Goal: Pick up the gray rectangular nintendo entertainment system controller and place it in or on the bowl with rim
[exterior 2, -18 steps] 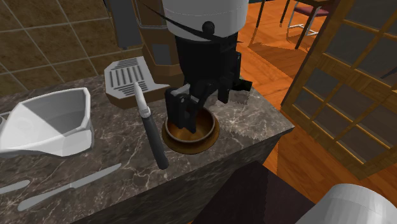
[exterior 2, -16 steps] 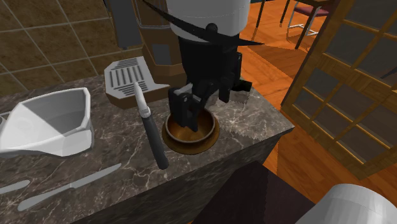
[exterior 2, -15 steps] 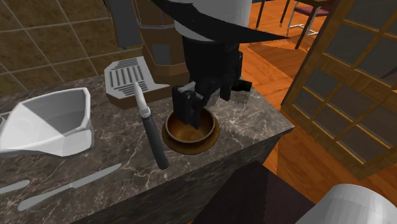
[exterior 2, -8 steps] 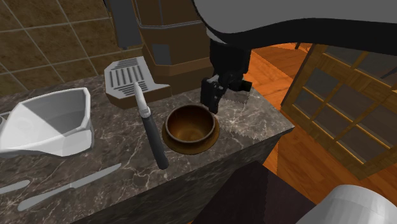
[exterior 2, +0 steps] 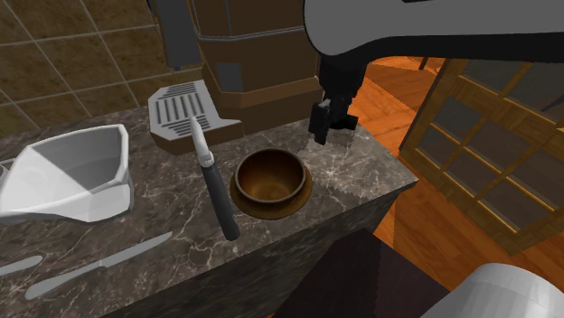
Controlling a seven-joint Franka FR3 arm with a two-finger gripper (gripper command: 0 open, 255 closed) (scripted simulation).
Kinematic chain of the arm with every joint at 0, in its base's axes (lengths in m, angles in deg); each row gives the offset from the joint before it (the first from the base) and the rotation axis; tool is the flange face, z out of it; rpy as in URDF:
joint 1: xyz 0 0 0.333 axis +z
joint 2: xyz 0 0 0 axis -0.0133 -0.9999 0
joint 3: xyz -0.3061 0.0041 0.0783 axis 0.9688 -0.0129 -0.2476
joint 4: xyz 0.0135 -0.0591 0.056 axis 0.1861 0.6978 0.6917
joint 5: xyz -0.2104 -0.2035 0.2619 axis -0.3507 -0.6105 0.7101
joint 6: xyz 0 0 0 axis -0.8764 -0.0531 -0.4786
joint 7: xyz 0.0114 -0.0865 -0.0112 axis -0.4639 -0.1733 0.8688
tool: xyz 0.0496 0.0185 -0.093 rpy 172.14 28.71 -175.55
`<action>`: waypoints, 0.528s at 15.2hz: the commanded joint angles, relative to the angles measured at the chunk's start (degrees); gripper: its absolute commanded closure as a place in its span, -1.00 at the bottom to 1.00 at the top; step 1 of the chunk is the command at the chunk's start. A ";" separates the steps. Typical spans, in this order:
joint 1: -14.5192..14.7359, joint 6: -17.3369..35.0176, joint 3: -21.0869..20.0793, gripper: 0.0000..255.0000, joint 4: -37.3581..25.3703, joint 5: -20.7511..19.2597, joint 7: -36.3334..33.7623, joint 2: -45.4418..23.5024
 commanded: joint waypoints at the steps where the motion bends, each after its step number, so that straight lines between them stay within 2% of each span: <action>1: 0.03 2.57 2.66 -1.00 -1.56 -0.31 3.32 -3.49; 5: 0.42 7.48 7.82 -1.00 -4.75 0.43 10.03 -10.63; 8: 0.98 10.77 11.59 -1.00 -7.98 2.45 15.62 -16.71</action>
